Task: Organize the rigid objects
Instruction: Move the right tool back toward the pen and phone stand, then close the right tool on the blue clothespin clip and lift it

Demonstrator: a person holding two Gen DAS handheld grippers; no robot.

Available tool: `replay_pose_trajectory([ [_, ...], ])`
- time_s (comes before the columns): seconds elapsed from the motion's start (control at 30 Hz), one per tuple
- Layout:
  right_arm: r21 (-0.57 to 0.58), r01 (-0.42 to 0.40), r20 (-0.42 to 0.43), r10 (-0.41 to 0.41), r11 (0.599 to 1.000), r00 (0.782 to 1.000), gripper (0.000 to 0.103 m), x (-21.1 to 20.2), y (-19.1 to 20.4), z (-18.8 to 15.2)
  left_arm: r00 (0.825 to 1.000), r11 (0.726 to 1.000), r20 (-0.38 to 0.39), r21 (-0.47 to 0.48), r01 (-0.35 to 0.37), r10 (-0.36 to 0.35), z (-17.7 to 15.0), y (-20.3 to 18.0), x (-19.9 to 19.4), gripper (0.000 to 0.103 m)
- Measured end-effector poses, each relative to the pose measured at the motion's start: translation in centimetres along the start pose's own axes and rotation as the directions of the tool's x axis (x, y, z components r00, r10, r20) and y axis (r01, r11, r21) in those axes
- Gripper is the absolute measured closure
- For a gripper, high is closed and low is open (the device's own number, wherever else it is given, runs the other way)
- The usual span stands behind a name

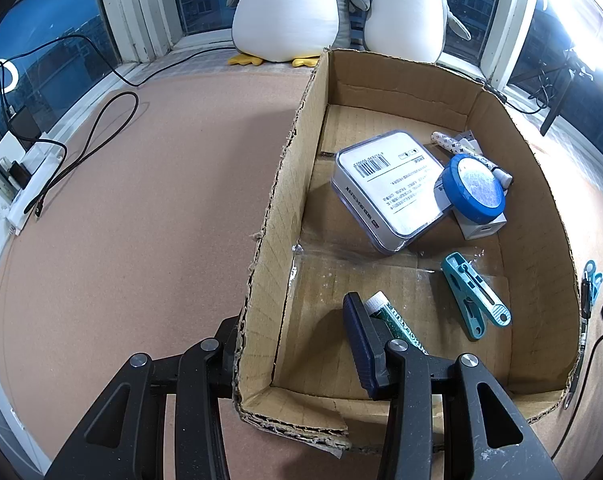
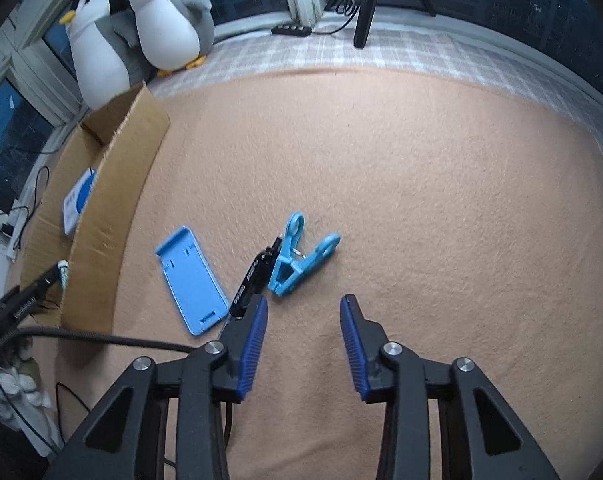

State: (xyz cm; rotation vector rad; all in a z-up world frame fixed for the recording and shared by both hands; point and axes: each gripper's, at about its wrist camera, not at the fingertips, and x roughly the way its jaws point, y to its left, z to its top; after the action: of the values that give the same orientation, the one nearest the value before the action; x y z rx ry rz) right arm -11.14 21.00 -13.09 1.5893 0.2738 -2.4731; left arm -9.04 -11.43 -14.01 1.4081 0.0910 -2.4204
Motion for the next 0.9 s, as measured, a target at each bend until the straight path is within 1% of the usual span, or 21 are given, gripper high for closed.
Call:
replay_pose_trajectory([
  [0.07,-0.01,0.018,-0.001,-0.018,1.0,1.0,0.071,0.4,0.2,-0.2,1.0,1.0,-0.001,0.0,0.0,0.0,0.0,0.0,0.0,0.058],
  [0.13,-0.011,0.015,-0.005,-0.015,1.0,1.0,0.071,0.8,0.3,-0.3,1.0,1.0,-0.001,-0.001,0.002,-0.002,0.0,0.0,0.1,0.058],
  [0.3,-0.036,0.043,-0.008,-0.043,0.998,0.999,0.072,1.5,1.0,-0.3,1.0,1.0,-0.002,-0.002,0.004,-0.004,0.0,0.0,0.1,0.058],
  [0.6,-0.042,0.077,0.0,-0.077,0.996,0.997,0.074,2.4,1.7,1.2,1.0,1.0,-0.001,-0.002,0.004,-0.004,-0.1,0.1,0.1,0.058],
  [0.73,-0.028,0.057,-0.013,-0.058,0.998,0.998,0.074,2.4,1.5,1.8,1.0,1.0,-0.002,-0.005,0.006,-0.006,-0.1,0.1,0.2,0.058],
  [0.9,-0.03,0.078,-0.004,-0.078,0.997,0.997,0.074,2.7,1.2,2.8,1.0,1.0,-0.001,-0.006,0.005,-0.005,-0.1,0.0,0.3,0.058],
])
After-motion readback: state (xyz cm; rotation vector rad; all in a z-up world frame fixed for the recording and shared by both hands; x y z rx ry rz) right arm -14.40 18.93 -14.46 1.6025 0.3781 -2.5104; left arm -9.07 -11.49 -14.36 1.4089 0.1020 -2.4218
